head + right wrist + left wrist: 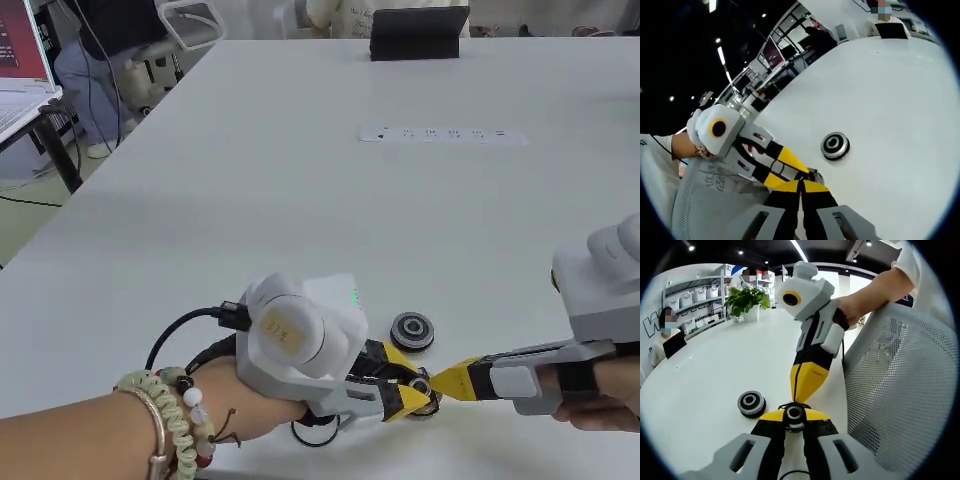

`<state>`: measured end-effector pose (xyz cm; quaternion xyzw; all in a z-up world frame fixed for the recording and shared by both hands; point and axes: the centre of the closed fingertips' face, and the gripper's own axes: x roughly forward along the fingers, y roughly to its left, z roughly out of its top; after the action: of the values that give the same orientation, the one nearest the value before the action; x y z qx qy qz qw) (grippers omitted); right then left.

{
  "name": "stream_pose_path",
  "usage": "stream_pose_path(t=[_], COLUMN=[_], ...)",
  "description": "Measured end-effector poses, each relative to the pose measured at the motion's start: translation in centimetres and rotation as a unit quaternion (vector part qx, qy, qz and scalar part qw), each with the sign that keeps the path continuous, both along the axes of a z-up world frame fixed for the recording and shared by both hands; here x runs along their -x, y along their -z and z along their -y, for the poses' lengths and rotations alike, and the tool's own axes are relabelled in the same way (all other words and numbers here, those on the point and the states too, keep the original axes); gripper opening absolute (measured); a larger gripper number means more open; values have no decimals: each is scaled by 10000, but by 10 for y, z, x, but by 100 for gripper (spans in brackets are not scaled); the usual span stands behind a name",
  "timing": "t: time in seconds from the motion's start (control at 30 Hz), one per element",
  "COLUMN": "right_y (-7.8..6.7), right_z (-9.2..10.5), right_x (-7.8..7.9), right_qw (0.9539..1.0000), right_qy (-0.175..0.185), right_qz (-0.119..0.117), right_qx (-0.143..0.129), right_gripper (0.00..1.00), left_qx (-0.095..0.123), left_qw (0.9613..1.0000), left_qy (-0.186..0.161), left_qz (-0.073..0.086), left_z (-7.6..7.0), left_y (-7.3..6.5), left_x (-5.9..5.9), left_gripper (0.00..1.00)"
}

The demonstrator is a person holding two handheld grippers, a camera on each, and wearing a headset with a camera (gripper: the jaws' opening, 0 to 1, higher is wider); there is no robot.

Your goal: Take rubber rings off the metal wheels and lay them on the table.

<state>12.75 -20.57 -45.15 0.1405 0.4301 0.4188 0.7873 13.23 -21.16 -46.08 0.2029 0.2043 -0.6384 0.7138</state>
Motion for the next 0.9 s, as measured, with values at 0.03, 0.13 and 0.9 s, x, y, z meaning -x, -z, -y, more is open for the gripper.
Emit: stream_pose_path(t=[0.03,0.13,0.9], right_y=[-1,-2,4], right_z=[0,-2,9], right_x=[0,0,-4], right_qw=[10000,10000,9994], right_qy=[-4,-42,1], right_qz=[9,62,226], right_qx=[-11,-39,247], right_gripper=[0,0,0], left_qx=[-5,-32,-307], left_qw=[10000,10000,9994], left_qy=[-3,-1,-110], left_qz=[-4,-1,-151], left_z=[0,0,-1], left_y=[0,0,-2], left_x=[0,0,0], left_gripper=[8,8,9])
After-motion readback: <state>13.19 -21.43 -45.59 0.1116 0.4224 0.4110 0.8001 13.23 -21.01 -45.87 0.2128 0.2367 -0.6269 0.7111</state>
